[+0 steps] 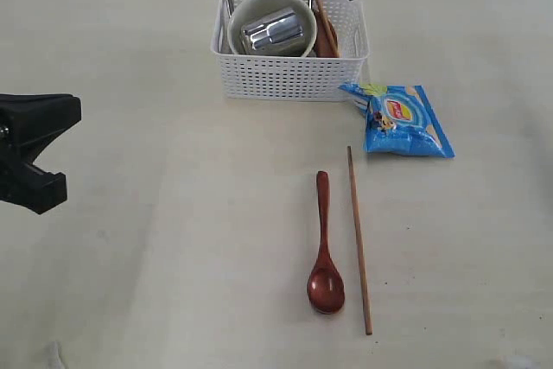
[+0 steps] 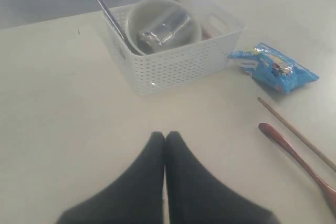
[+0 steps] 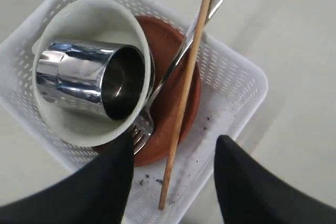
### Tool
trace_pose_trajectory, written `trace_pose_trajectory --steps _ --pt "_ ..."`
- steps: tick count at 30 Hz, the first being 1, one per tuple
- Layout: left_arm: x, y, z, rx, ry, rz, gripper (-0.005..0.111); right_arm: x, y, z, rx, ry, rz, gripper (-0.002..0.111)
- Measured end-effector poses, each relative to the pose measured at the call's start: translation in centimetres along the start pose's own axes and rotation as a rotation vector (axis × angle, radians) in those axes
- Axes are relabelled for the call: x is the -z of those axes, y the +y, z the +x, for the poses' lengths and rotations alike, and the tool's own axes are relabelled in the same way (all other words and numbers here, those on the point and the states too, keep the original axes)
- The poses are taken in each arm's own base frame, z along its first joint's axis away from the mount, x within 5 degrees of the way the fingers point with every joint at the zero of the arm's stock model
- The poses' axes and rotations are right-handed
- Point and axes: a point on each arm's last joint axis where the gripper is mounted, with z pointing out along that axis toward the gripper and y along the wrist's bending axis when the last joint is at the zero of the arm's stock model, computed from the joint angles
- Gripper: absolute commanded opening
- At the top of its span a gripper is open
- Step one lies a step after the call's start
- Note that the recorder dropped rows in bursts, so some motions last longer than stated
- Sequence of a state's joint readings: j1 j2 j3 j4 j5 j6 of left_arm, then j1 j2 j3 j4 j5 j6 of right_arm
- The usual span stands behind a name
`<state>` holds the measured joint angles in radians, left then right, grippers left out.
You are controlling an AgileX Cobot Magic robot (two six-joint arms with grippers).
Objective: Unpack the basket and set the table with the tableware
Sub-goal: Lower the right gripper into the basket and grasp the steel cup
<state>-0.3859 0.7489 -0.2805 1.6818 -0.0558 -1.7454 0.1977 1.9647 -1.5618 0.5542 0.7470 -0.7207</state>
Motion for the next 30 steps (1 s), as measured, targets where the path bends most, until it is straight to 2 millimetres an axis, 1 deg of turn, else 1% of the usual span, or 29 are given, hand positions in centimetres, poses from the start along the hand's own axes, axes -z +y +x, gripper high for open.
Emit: trace_pose_trajectory --steps 6,10,14,19,30 --pt "0.0 0.0 0.0 0.0 0.0 0.0 0.0 -0.8 -0.4 -0.4 0.016 -0.068 0.021 0.046" --pt "0.0 0.0 0.0 0.0 0.0 0.0 0.0 -0.9 -0.3 -1.0 0.03 -0.133 0.004 0.046" --pt "0.0 0.0 0.0 0.0 0.0 0.0 0.0 -0.9 -0.2 -1.1 0.027 -0.152 -0.011 0.046" --pt "0.0 0.0 0.0 0.0 0.0 0.003 0.0 -0.9 0.1 -0.9 0.025 -0.132 -0.047 0.046" --pt "0.0 0.0 0.0 0.0 0.0 0.003 0.0 -0.9 1.5 0.1 0.021 -0.023 -0.205 0.046"
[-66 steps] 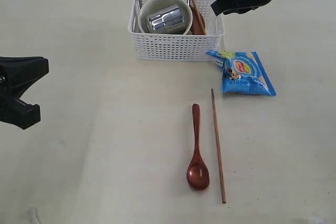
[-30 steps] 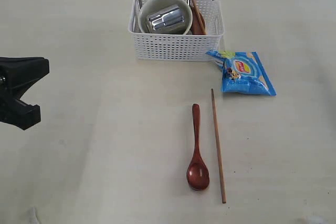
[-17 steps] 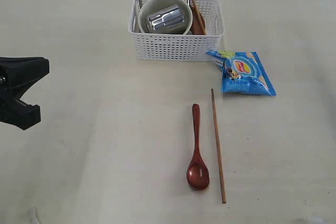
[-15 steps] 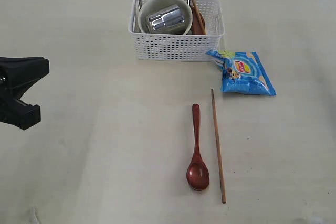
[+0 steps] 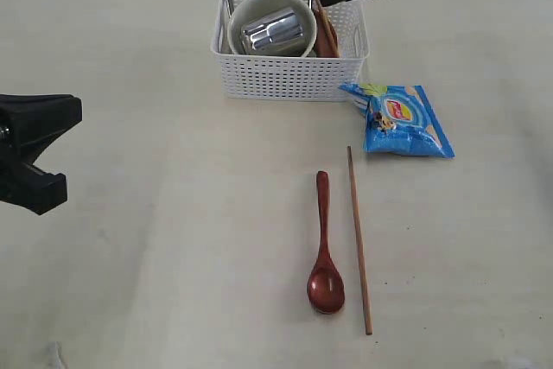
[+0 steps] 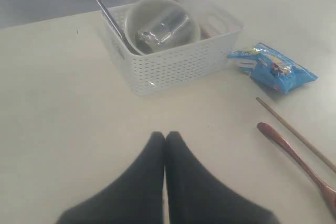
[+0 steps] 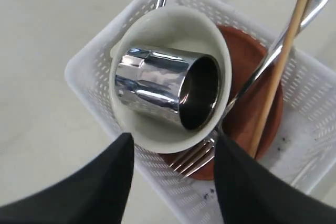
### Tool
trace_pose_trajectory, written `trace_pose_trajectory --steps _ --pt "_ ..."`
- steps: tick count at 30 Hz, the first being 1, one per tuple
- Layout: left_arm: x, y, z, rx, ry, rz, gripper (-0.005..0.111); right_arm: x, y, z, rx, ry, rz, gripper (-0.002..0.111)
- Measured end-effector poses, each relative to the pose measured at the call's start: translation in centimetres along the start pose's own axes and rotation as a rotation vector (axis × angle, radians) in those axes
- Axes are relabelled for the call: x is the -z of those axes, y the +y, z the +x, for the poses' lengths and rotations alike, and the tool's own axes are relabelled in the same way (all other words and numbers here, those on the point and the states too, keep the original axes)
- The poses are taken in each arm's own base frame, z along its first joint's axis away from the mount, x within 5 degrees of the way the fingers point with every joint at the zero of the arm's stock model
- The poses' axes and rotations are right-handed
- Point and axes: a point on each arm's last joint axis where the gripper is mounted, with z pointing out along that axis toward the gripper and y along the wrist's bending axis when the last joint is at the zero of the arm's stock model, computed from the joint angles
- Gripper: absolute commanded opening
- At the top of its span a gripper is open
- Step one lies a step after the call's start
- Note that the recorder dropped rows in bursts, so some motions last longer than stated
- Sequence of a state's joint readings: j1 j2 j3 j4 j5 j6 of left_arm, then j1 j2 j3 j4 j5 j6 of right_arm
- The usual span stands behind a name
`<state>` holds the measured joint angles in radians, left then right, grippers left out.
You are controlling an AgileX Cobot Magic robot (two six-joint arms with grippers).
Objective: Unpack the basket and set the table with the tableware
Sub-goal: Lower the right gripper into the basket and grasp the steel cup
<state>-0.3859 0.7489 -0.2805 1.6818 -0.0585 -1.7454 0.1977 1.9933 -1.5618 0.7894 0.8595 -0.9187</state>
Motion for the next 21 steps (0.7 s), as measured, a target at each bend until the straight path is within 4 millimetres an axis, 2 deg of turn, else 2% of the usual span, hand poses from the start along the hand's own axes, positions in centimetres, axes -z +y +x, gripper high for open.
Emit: trace_pose_trajectory --steps 13,21 --pt "0.0 0.0 0.0 0.0 0.0 0.0 0.0 0.0 0.08 -0.05 0.101 -0.006 -0.009 0.046" --pt "0.0 0.0 0.0 0.0 0.0 0.0 0.0 -0.02 0.6 -0.82 0.168 -0.099 -0.062 0.047"
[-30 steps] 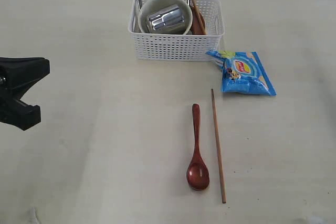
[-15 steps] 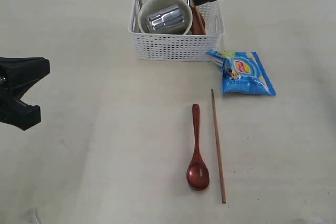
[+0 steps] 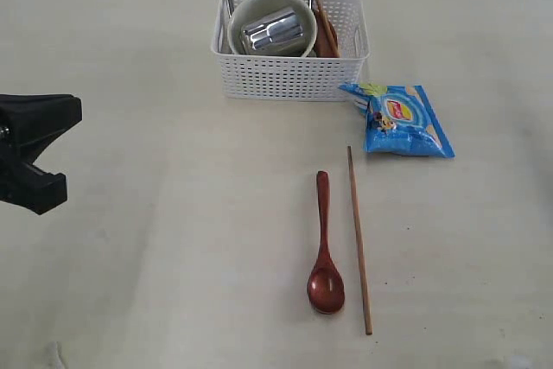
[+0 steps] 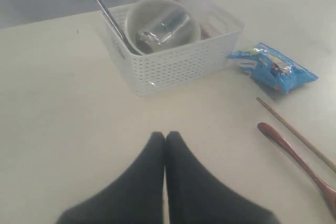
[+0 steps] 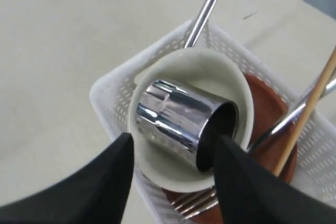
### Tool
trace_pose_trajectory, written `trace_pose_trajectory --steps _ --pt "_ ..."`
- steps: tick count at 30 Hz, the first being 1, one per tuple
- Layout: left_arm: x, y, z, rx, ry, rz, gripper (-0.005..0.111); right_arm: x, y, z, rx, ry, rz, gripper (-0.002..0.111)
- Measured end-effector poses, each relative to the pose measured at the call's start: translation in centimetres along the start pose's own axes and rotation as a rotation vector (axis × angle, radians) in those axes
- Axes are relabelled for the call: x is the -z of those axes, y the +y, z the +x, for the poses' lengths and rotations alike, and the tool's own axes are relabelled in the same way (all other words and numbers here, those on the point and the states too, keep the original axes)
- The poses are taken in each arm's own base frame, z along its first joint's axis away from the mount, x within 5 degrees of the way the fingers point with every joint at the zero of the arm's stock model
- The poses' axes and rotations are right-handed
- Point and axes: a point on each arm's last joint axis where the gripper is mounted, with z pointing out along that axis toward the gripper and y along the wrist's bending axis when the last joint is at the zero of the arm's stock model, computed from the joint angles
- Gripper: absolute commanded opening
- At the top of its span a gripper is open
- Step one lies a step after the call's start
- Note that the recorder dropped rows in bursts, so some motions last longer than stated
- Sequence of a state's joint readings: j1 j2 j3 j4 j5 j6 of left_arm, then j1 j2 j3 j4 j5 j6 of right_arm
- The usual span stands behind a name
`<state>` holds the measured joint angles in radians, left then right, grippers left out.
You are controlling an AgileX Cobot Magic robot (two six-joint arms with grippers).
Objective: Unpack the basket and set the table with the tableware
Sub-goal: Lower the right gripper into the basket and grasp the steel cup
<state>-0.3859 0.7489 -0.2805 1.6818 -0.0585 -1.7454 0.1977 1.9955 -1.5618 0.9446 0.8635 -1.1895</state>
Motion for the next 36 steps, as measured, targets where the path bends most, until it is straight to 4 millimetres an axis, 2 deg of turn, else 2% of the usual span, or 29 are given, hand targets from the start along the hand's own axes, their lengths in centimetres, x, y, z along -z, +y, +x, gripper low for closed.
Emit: trace_pose_trajectory --steps 3,8,13,25,36 --pt "0.0 0.0 0.0 0.0 0.0 0.0 0.0 -0.6 -0.3 -0.1 0.015 -0.014 -0.027 0.053" --pt "0.0 0.0 0.0 0.0 0.0 0.0 0.0 -3.2 -1.7 0.8 -0.019 -0.004 -0.068 0.063" --pt "0.0 0.0 0.0 0.0 0.0 -0.002 0.0 -4.9 -2.5 1.6 -0.017 -0.025 -0.094 0.063" --pt "0.0 0.1 0.0 0.006 -0.002 -0.01 0.0 -7.0 -3.2 3.0 0.003 -0.04 -0.128 0.063" --pt "0.0 0.3 0.0 0.006 -0.006 -0.03 0.0 -8.3 -1.7 2.8 0.029 -0.028 -0.166 0.063"
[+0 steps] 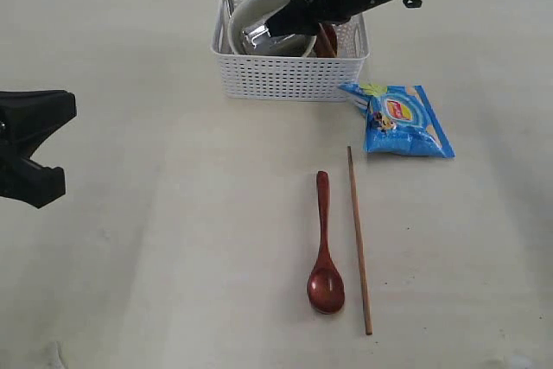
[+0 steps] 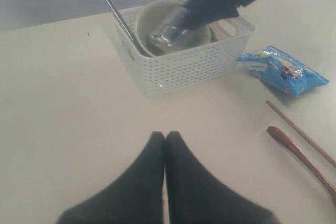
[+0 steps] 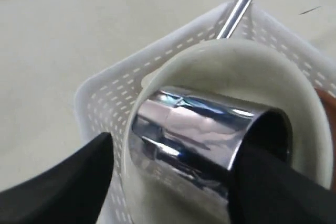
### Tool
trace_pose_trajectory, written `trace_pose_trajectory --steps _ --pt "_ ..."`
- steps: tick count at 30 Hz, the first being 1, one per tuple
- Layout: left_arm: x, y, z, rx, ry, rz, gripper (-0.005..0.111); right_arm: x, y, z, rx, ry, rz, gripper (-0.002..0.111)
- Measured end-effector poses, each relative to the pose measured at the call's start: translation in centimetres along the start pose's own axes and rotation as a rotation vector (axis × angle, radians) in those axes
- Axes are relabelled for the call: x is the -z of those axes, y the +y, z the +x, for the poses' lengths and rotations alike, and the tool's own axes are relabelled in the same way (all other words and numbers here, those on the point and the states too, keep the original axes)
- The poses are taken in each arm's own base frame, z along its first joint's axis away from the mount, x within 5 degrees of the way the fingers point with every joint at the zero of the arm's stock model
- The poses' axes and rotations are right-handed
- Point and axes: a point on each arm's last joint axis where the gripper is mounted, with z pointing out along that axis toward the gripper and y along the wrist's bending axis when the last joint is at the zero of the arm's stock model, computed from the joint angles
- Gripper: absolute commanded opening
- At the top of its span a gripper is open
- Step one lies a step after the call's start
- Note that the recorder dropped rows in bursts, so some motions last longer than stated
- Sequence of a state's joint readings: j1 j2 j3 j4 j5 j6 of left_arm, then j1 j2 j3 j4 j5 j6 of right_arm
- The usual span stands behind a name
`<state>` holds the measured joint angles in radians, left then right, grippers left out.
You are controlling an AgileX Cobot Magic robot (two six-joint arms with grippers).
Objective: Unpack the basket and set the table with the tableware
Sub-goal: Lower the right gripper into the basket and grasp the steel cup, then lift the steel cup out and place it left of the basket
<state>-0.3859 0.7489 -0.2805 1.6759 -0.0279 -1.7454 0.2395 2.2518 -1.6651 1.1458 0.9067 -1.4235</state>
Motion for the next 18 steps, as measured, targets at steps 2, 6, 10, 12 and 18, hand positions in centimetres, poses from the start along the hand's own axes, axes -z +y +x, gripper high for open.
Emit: trace_pose_trajectory --steps 2,6,10,12,18 --pt "0.0 0.0 0.0 0.0 0.0 0.0 0.0 -0.19 0.21 -0.07 0.004 0.002 -0.005 0.063" --pt "0.0 0.0 0.0 0.0 0.0 0.0 0.0 -0.28 0.36 -0.09 -0.007 0.003 -0.014 0.063" --pt "0.0 0.0 0.0 0.0 0.0 0.0 0.0 -0.27 0.67 -0.05 -0.014 0.009 -0.048 0.056" --pt "0.0 0.0 0.0 0.0 0.0 0.0 0.0 -0.26 0.78 -0.03 -0.014 0.011 -0.059 0.048" --pt "0.0 0.0 0.0 0.001 0.0 0.0 0.0 -0.29 1.08 -0.01 -0.032 0.017 -0.088 0.032"
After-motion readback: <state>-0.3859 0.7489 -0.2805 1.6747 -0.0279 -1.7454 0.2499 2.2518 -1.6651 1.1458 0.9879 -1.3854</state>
